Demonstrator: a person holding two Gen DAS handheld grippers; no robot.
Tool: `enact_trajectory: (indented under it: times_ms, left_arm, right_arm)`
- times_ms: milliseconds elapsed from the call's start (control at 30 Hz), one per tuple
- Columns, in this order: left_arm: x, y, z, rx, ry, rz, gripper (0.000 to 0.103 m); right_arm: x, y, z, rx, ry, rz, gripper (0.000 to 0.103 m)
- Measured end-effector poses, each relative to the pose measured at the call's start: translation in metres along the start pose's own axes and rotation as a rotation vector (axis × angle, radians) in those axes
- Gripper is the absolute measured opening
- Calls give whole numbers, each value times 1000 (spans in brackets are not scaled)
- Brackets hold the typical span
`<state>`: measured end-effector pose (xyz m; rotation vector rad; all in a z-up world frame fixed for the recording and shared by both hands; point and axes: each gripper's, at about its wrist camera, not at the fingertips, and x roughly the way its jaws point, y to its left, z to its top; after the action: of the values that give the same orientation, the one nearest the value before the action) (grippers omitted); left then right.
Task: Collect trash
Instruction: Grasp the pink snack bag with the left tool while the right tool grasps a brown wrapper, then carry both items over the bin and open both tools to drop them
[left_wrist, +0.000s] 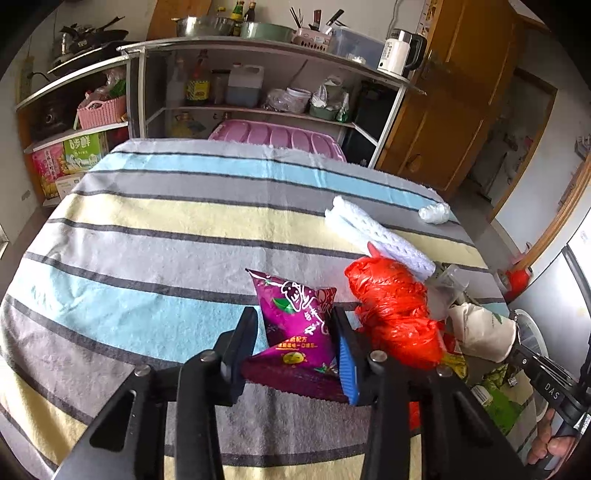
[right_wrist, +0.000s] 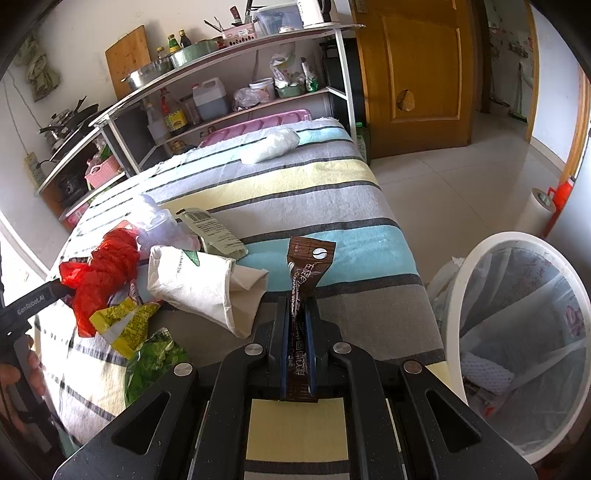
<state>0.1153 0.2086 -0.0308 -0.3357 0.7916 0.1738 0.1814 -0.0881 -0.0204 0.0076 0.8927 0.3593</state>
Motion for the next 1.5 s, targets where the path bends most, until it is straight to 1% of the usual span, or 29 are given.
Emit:
enact_trajectory:
  times_ms: [233, 300, 467, 533, 800, 1000, 1133, 1300, 1500]
  left_arm:
    - [-16, -4, 0, 9, -19, -2, 42]
    - [-24, -9, 1, 13, -35, -6, 42]
    - [-44, -25, 6, 55, -67, -40, 42]
    - [-51, -33, 9, 63, -77, -69, 42]
    - [-65, -69, 10, 109, -97, -123, 42]
    - [-66, -113, 10, 188, -95, -183, 42]
    - [-61, -149, 5, 236, -74, -255, 42]
    - [-49, -194, -4, 300, -27, -313, 42]
    - [-33, -254, -20, 367, 38, -400, 42]
  right_arm:
    - [-13, -3, -2, 6, -28, 9, 8]
    - [-19, -4, -2, 9, -39, 13, 8]
    - [-39, -5, -2, 13, -73, 22, 8]
    - [-47, -7, -2, 15, -85, 26, 8]
    - [-80, -20, -2, 30, -137, 17, 8]
    - [-98, -39, -4, 59, -159, -5, 8]
    - [-107, -57, -8, 84, -169, -23, 8]
    - [-119, -87, -15, 124, -173, -68, 8]
    - [-128, -126, -24, 173, -160, -118, 8]
